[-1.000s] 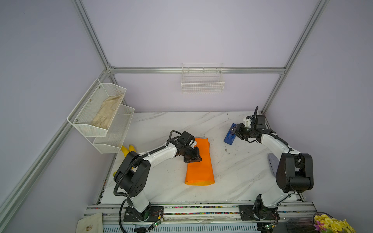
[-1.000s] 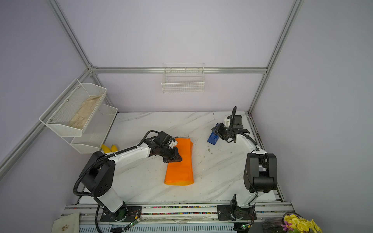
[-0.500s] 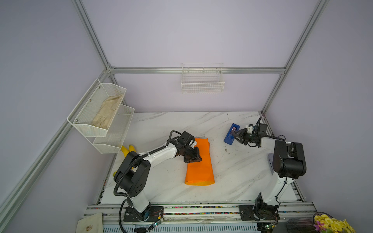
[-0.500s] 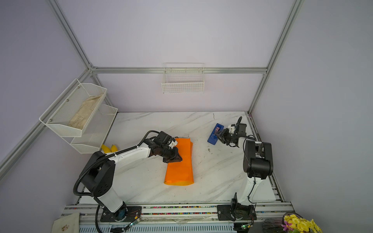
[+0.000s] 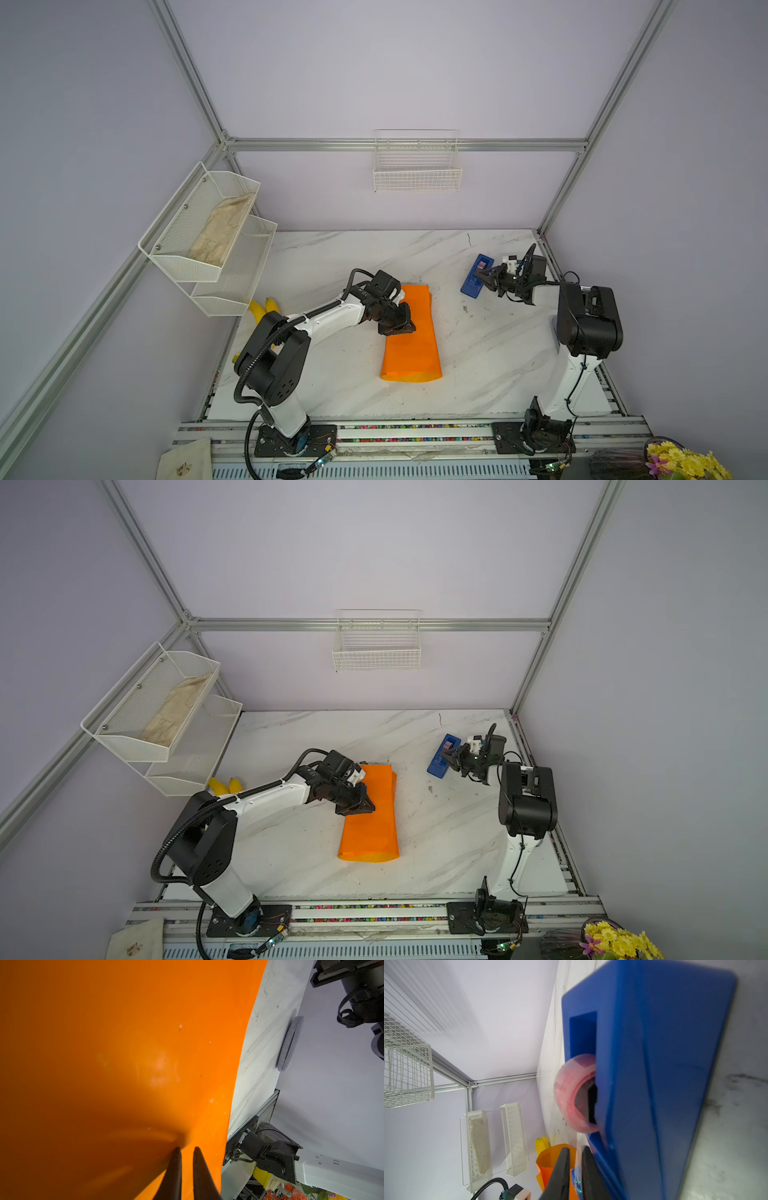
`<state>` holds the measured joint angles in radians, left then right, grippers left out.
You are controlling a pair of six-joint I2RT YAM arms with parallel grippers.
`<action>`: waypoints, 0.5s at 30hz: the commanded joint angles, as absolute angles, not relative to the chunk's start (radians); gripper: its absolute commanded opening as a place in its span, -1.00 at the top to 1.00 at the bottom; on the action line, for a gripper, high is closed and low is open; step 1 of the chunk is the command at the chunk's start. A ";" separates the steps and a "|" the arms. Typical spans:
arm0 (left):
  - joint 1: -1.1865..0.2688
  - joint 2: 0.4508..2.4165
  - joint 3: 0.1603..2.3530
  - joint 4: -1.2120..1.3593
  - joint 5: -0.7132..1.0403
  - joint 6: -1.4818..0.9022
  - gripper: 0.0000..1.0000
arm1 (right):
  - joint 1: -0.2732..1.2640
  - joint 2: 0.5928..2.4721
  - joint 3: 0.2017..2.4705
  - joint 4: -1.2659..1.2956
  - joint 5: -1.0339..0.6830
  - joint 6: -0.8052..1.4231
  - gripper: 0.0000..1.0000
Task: Wrap the gift box in paper
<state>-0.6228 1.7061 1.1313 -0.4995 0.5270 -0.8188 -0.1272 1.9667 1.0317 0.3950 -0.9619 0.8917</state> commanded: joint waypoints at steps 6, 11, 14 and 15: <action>-0.631 1.760 1.061 -0.588 0.440 -0.808 0.72 | -0.115 1.927 1.029 0.362 -0.978 0.882 1.00; -0.632 1.760 1.060 -0.588 0.440 -0.808 0.72 | -0.085 1.863 1.024 0.305 -0.974 0.864 1.00; -0.632 1.756 1.060 -0.588 0.439 -0.808 0.72 | -0.066 1.820 1.022 0.252 -0.963 0.844 1.00; -0.631 1.755 1.060 -0.588 0.438 -0.809 0.72 | -0.063 1.803 1.017 0.235 -0.960 0.838 1.00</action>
<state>-0.6224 1.7031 1.1275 -0.4946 0.5270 -0.8192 -0.0902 1.8763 1.0294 0.2890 -0.9260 0.8661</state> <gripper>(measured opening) 0.141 0.045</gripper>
